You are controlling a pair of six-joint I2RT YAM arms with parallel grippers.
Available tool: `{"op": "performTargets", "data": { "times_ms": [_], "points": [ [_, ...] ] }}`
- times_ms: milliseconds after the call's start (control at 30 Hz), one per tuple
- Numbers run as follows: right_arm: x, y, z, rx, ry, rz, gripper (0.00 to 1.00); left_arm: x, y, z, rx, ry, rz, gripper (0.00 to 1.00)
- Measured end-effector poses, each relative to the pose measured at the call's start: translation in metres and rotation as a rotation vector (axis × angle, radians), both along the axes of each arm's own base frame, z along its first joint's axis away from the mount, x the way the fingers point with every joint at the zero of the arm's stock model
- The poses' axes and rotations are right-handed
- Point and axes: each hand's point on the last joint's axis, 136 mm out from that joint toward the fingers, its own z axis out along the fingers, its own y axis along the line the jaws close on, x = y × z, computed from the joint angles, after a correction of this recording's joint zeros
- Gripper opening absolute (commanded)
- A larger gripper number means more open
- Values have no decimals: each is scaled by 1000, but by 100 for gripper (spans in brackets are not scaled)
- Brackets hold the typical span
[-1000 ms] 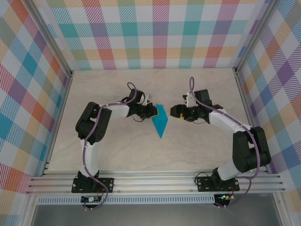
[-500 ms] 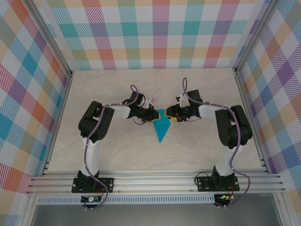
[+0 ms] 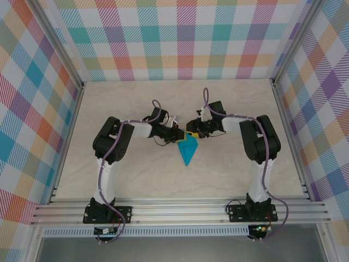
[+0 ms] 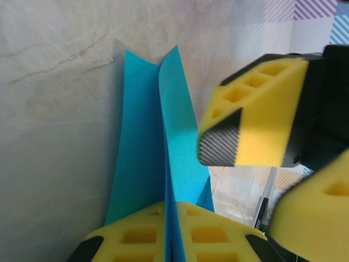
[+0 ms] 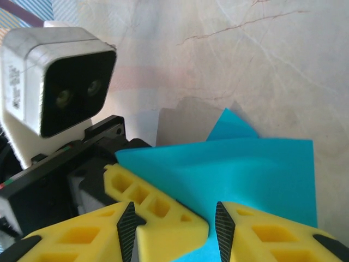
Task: Fold a paper plane with a square sheet of paper (fold left side to right side)
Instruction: Fold the wing for the fifth time at the center of the table.
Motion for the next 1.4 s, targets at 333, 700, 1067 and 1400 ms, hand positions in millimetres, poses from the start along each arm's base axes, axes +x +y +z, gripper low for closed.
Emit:
{"op": "performTargets", "data": {
  "times_ms": [333, 700, 1067, 1400],
  "points": [
    [4, -1, -10, -47, 35, -22, 45, 0, 13, 14, 36, -51, -21, 49],
    [3, 1, -10, -50, 45, -28, 45, -26, 63, 66, 121, -138, 54, 56],
    [1, 5, -11, -55, 42, -20, 45, -89, 25, 24, 220, -1, -15, 63],
    [0, 6, -10, -58, 39, -17, 46, -81, 20, 5, 263, 36, 7, 51]
  ]
}}
